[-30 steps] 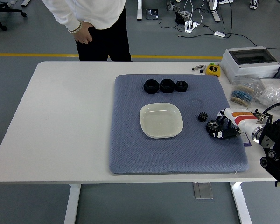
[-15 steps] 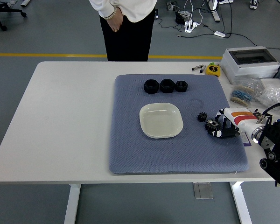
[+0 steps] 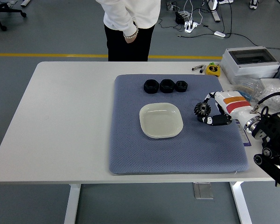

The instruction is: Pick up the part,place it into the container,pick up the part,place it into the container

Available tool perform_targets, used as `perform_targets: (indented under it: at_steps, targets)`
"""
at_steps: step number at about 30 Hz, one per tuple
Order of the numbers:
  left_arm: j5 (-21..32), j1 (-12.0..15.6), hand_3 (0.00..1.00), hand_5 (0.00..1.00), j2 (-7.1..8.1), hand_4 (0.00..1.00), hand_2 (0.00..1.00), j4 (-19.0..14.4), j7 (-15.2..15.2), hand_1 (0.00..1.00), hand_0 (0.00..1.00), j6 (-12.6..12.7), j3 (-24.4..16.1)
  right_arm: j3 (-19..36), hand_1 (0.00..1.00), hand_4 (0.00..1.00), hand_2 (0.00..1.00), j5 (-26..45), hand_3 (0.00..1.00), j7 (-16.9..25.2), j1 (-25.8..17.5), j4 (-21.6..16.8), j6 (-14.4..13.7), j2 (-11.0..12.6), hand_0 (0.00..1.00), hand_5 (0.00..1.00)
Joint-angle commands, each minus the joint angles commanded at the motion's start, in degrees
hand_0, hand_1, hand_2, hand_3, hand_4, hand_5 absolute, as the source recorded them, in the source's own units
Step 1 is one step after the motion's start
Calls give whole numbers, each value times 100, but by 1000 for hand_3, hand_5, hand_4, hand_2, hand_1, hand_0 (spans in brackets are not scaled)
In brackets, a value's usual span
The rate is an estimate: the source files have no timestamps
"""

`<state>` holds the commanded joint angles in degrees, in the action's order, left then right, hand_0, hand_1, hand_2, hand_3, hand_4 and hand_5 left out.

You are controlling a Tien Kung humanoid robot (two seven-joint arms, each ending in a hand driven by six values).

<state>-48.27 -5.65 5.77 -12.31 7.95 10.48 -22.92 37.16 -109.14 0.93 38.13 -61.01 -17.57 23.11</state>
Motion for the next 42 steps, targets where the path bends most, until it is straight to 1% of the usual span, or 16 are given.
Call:
perform_targets:
  at_steps: [4,5,10,14,16,17,22,23,28,29,31,34,35,40,41,42]
  targets:
    - [-12,0,649,655,2,675,742,0,4,705,698,-4,-8,-146,2,822,36,43,254,1,139,-183,42,-112,2,351]
    - [-19,0,648,654,5,675,743,-1,6,705,696,-5,-14,-198,2,839,33,78,294,4,191,-211,40,-155,2,340]
    - [-90,4,648,654,20,675,743,-5,30,705,696,-20,-60,-516,2,839,33,161,294,13,496,-229,64,-411,2,340]
    - [-121,3,649,654,38,675,743,-13,49,706,697,-32,-73,-793,2,847,26,205,305,19,730,-60,111,-641,2,334]
    - [-122,-3,649,654,47,675,743,-19,55,706,697,-34,-70,-925,2,847,26,225,305,19,835,99,137,-771,2,334]
    - [-117,-6,649,654,51,675,743,-21,55,706,698,-34,-64,-964,2,885,26,224,367,13,867,157,146,-814,2,294]
    - [-110,-19,649,654,59,675,743,-25,59,706,698,-36,-60,-1085,2,885,26,167,367,-20,990,386,345,-977,2,294]
    - [-103,-21,650,654,60,675,744,-27,58,708,698,-37,-53,-1081,2,899,99,155,566,-1,997,425,389,-994,2,464]
    - [-112,-21,650,654,60,675,744,-29,63,708,698,-40,-62,-1058,2,899,99,101,566,22,1000,543,679,-1022,2,464]
    - [-116,-20,650,654,61,674,743,-29,64,708,696,-41,-63,-1057,13,998,131,89,750,23,998,545,710,-1021,2,521]
    - [-137,-15,650,654,58,674,743,-29,71,708,696,-45,-78,-1061,13,998,131,48,750,30,987,549,753,-1014,2,521]
    - [-152,-11,650,654,56,674,743,-31,72,708,696,-50,-83,-1054,13,998,131,-14,750,35,968,563,729,-1004,2,521]
    - [-154,-10,651,653,56,675,744,-31,72,708,696,-51,-84,-1047,29,998,153,-43,851,37,961,570,718,-1002,2,579]
    - [-158,-11,651,653,54,675,744,-31,69,708,696,-48,-88,-1014,29,998,153,-222,851,14,948,616,660,-1004,2,579]
    - [-144,-13,650,653,54,675,746,-31,65,709,697,-45,-79,-993,35,998,166,-245,898,7,944,620,636,-999,2,592]
    - [-135,-14,650,653,53,675,746,-31,62,709,697,-42,-74,-975,35,998,166,-259,898,1,941,620,617,-994,2,592]
